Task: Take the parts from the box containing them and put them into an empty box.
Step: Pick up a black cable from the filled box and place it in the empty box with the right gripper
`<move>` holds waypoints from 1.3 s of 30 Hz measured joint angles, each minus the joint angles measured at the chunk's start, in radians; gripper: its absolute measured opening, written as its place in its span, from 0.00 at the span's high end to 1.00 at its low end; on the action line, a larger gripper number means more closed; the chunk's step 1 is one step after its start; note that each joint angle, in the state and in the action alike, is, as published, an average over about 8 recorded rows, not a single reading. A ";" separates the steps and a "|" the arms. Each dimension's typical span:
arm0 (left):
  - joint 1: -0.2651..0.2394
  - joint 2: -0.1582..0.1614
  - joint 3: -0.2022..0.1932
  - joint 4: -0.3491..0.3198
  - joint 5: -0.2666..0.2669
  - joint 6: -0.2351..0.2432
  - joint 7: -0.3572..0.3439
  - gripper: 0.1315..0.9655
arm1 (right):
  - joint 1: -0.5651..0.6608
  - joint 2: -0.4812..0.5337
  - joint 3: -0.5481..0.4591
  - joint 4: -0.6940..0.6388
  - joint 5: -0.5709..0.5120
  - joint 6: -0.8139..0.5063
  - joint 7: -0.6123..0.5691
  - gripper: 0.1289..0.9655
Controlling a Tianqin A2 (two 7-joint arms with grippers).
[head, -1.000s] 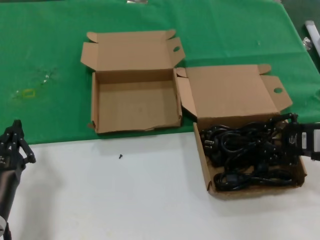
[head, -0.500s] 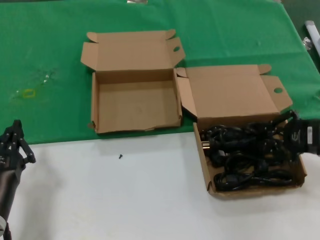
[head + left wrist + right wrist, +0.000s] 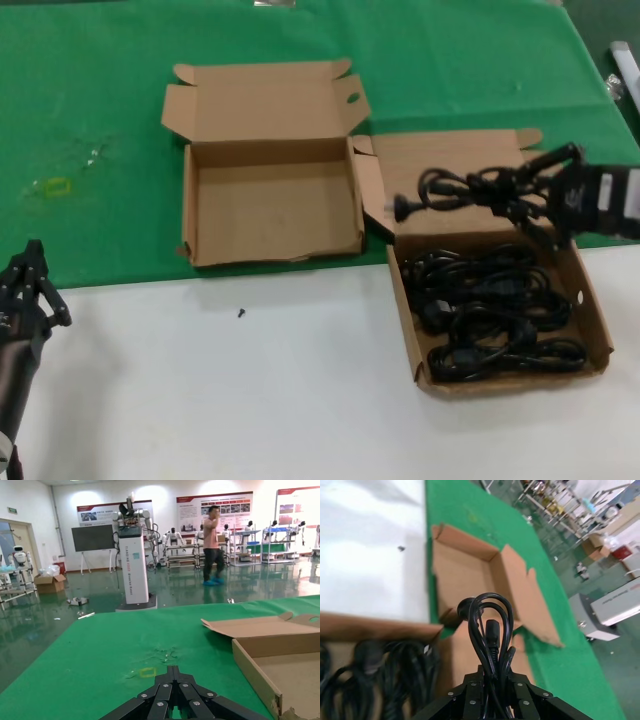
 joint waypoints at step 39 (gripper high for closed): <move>0.000 0.000 0.000 0.000 0.000 0.000 0.000 0.99 | 0.344 -0.577 -0.190 -0.499 -0.126 0.184 -0.223 0.89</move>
